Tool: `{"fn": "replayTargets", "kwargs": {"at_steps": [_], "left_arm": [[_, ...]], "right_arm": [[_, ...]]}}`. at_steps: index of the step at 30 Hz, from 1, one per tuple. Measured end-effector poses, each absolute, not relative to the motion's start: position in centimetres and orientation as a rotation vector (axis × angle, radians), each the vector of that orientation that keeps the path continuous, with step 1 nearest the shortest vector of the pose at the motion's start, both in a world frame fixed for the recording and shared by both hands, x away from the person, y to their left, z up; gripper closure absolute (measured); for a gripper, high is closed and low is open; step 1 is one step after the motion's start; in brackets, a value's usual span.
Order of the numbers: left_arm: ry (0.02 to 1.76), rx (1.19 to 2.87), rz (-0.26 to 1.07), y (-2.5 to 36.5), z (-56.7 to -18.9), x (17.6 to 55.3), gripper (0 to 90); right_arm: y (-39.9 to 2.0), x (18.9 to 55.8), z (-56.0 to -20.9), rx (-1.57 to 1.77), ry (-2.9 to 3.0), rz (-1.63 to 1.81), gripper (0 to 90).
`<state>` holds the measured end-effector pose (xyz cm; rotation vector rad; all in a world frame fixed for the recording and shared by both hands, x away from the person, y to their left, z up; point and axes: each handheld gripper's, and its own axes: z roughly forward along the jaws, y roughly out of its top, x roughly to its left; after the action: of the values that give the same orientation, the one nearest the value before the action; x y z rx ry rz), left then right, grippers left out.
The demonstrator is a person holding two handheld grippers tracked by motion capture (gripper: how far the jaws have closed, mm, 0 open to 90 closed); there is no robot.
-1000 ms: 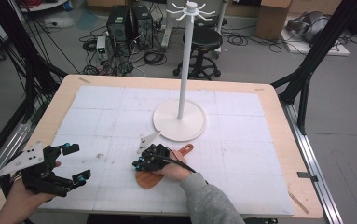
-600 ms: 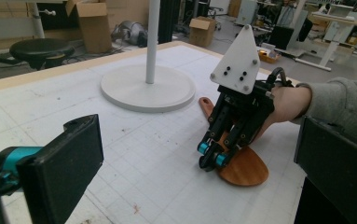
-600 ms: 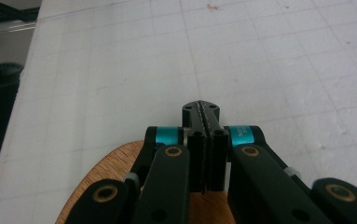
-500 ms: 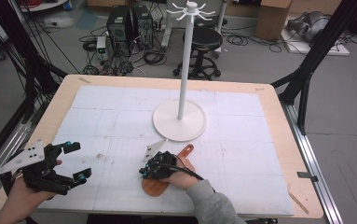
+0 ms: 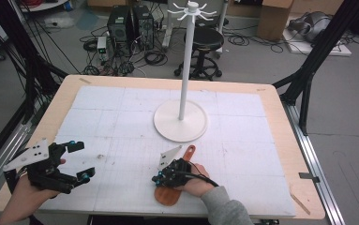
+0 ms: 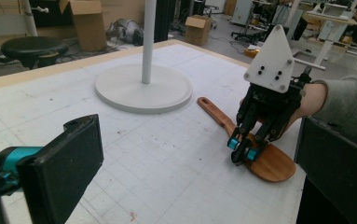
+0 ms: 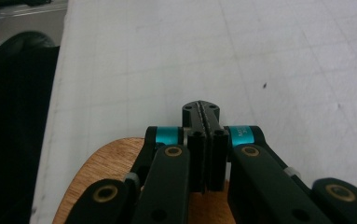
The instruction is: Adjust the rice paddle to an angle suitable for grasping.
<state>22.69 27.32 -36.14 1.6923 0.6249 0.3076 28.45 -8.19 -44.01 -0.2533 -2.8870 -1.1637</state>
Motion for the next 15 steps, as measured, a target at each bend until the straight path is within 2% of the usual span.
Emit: {"fn": "replayTargets", "kwargs": {"at_steps": [15], "left_arm": [[0.588,1.697,0.304,26.1,-35.9,23.4,1.8]], "right_arm": [[-12.8,25.8,-44.3,-0.343,-2.867,-1.205,89.2]]}}
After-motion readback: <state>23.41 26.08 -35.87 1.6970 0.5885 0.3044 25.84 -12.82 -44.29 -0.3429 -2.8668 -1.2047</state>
